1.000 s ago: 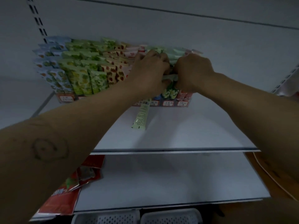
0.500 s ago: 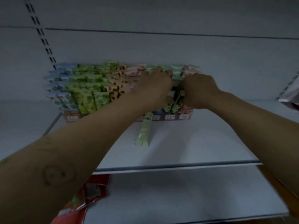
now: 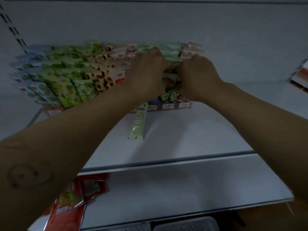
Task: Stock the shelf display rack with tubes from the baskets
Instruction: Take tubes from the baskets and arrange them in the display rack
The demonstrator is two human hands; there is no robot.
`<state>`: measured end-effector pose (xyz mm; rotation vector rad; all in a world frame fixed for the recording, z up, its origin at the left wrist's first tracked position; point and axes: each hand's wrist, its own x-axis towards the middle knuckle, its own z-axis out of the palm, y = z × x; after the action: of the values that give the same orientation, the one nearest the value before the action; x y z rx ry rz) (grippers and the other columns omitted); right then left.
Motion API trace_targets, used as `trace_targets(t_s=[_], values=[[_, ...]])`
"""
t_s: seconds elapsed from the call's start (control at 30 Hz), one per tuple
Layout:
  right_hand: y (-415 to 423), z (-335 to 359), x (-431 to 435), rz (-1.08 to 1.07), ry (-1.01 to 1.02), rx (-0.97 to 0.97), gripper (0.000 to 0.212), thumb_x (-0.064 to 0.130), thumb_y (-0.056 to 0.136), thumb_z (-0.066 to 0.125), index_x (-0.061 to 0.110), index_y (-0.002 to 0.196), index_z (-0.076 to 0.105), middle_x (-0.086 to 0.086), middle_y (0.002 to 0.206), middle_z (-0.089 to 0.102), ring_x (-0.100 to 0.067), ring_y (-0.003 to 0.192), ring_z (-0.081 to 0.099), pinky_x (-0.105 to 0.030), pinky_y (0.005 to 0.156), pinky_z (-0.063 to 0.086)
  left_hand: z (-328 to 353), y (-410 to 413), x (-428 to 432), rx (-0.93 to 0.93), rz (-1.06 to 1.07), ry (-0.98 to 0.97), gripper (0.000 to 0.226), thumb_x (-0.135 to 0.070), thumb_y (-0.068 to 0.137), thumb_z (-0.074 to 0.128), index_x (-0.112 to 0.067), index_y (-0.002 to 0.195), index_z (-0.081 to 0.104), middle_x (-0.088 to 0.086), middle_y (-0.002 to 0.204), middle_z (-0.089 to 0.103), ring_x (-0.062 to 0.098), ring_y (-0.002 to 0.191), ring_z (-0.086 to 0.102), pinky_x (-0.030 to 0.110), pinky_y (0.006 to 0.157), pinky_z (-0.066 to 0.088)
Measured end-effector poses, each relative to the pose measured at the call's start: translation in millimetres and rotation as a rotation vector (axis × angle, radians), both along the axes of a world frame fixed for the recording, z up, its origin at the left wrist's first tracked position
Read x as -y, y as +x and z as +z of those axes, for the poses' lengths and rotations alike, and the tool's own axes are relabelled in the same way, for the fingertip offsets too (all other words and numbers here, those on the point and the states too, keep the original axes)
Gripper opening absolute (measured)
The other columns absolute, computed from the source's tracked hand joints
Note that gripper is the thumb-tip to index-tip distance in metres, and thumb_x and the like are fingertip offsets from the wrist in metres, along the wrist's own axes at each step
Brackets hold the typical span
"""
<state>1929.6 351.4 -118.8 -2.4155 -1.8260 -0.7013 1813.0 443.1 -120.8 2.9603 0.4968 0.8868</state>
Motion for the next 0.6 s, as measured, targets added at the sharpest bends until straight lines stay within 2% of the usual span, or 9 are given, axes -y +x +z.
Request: trace_targets(t_s=[0.07, 0.17, 0.27, 0.4, 0.5, 0.57, 0.6], values=[[0, 0, -2, -0.003, 0.001, 0.029, 0.021, 0.010, 0.081, 0.056, 0.004, 0.096, 0.068, -0.020, 0.093, 0.064, -0.037, 0.089, 0.059, -0.033, 0.062, 0.032, -3, -3, -2, 0.048, -0.015, -0.036, 0.027, -0.031, 0.074, 0.071, -0.009, 0.089, 0.072, 0.017, 0.096, 0.062, 0.032, 0.102, 0.055, 0.043, 0.086, 0.044], [2, 0, -4, 0.007, 0.022, 0.038, 0.019, 0.010, 0.081, 0.056, 0.004, 0.094, 0.068, -0.021, 0.093, 0.064, -0.038, 0.090, 0.059, -0.034, 0.062, 0.033, -8, -5, -5, 0.100, -0.023, -0.063, 0.029, -0.032, 0.070, 0.071, -0.008, 0.085, 0.072, 0.017, 0.097, 0.063, 0.029, 0.097, 0.057, 0.033, 0.079, 0.040], [0, -6, -7, 0.022, 0.033, 0.014, 0.018, 0.019, 0.085, 0.058, 0.005, 0.091, 0.067, -0.018, 0.093, 0.065, -0.036, 0.090, 0.060, -0.033, 0.062, 0.037, -13, -5, -3, 0.035, -0.012, -0.015, 0.033, -0.039, 0.069, 0.069, -0.011, 0.087, 0.073, 0.015, 0.099, 0.062, 0.029, 0.104, 0.055, 0.037, 0.084, 0.043], [-5, -4, -6, 0.020, -0.003, -0.090, 0.033, 0.035, 0.093, 0.053, 0.009, 0.108, 0.066, -0.016, 0.110, 0.065, -0.034, 0.099, 0.061, -0.035, 0.074, 0.046, -10, -4, 5, -0.046, 0.033, 0.012, 0.031, -0.036, 0.072, 0.076, -0.013, 0.092, 0.074, 0.016, 0.104, 0.063, 0.034, 0.107, 0.056, 0.040, 0.085, 0.047], [-6, 0, 0, 0.027, -0.052, -0.114, 0.024, 0.023, 0.092, 0.053, 0.015, 0.111, 0.065, -0.010, 0.108, 0.067, -0.029, 0.095, 0.063, -0.031, 0.068, 0.044, 5, -5, 11, -0.111, 0.073, 0.049, 0.033, -0.037, 0.079, 0.071, -0.013, 0.103, 0.071, 0.012, 0.110, 0.060, 0.028, 0.115, 0.050, 0.038, 0.092, 0.042], [-8, 3, 13, 0.038, -0.070, -0.199, 0.032, 0.012, 0.088, 0.055, 0.016, 0.119, 0.060, -0.010, 0.113, 0.064, -0.028, 0.099, 0.061, -0.029, 0.067, 0.042, 6, -8, 16, -0.144, 0.092, 0.051, 0.034, -0.034, 0.082, 0.069, -0.014, 0.109, 0.069, 0.010, 0.114, 0.060, 0.025, 0.121, 0.044, 0.037, 0.096, 0.036], [-8, 6, 21, 0.055, -0.035, -0.218, 0.040, 0.009, 0.085, 0.058, 0.016, 0.124, 0.057, -0.011, 0.117, 0.062, -0.029, 0.104, 0.058, -0.029, 0.071, 0.045, 5, -9, 17, -0.139, 0.097, 0.053, 0.034, -0.032, 0.082, 0.070, -0.013, 0.110, 0.069, 0.011, 0.115, 0.061, 0.025, 0.121, 0.043, 0.037, 0.096, 0.035]])
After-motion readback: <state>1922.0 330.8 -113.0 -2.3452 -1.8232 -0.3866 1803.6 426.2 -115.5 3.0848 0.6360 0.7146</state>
